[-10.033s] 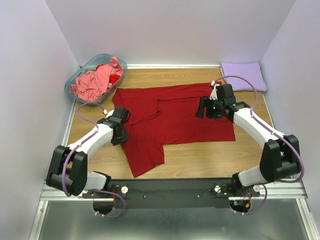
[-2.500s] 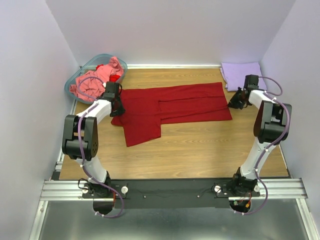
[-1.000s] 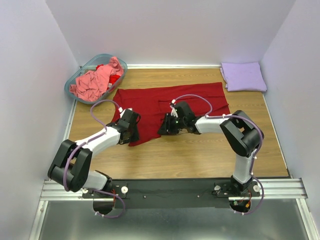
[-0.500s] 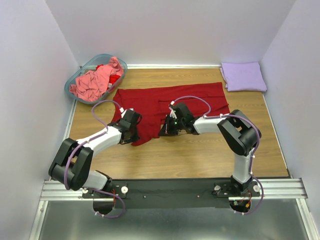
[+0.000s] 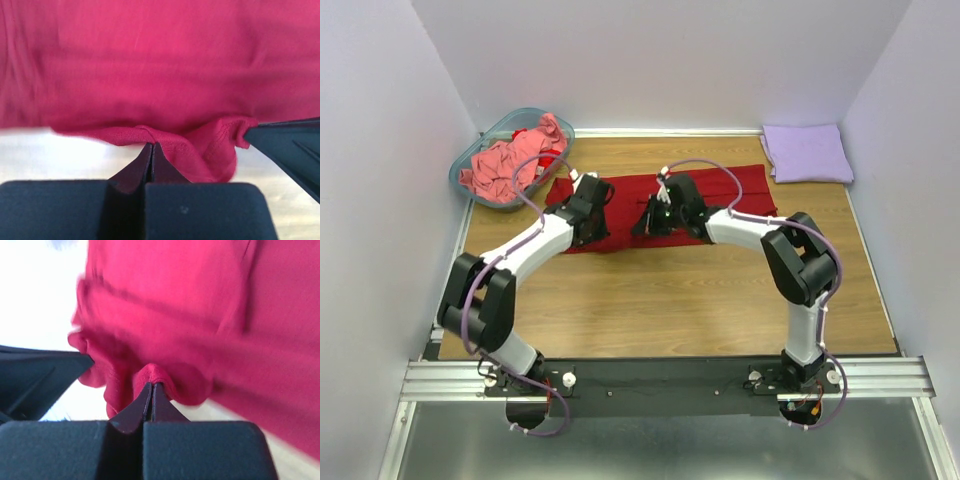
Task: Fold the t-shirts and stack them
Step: Fold the tshirt
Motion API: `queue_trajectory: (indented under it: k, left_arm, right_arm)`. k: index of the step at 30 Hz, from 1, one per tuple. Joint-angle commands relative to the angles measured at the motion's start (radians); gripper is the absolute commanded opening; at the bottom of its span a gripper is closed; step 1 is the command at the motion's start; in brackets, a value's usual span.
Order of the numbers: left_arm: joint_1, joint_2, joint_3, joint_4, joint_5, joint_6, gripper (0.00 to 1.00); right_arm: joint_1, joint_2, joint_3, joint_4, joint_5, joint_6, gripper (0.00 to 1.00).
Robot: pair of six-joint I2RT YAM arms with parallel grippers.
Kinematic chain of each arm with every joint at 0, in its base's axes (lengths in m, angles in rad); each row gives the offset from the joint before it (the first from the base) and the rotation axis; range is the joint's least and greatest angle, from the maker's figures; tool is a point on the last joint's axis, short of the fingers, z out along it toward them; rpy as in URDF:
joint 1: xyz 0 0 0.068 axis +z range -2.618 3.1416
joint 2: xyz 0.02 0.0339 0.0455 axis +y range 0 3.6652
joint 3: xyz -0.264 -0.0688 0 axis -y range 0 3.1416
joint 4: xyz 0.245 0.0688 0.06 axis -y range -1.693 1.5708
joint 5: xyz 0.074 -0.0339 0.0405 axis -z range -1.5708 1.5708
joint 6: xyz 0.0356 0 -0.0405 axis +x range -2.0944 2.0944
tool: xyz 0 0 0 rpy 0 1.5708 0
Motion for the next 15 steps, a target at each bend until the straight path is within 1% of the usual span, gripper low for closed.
queue_trajectory:
  k: [1,6,10,14,15]
  left_arm:
    - [0.039,0.110,0.135,-0.018,-0.054,0.074,0.00]
    - [0.095,0.219,0.299,-0.009,-0.058,0.127,0.00]
    - [0.132,0.290,0.384,0.000,-0.092,0.146,0.00]
    - [0.183,0.345,0.433,0.026,-0.089,0.160,0.00]
    - [0.185,0.355,0.433,0.031,-0.089,0.164,0.00]
  right_arm:
    - [-0.059,0.084,0.117,-0.031,-0.009,-0.033,0.00]
    - [-0.112,0.188,0.258,-0.036,-0.049,-0.052,0.00]
    - [-0.134,0.272,0.370,-0.042,-0.080,-0.083,0.01]
    - [-0.149,0.340,0.486,-0.043,-0.094,-0.113,0.01]
    - [-0.152,0.354,0.487,-0.043,-0.095,-0.118,0.01]
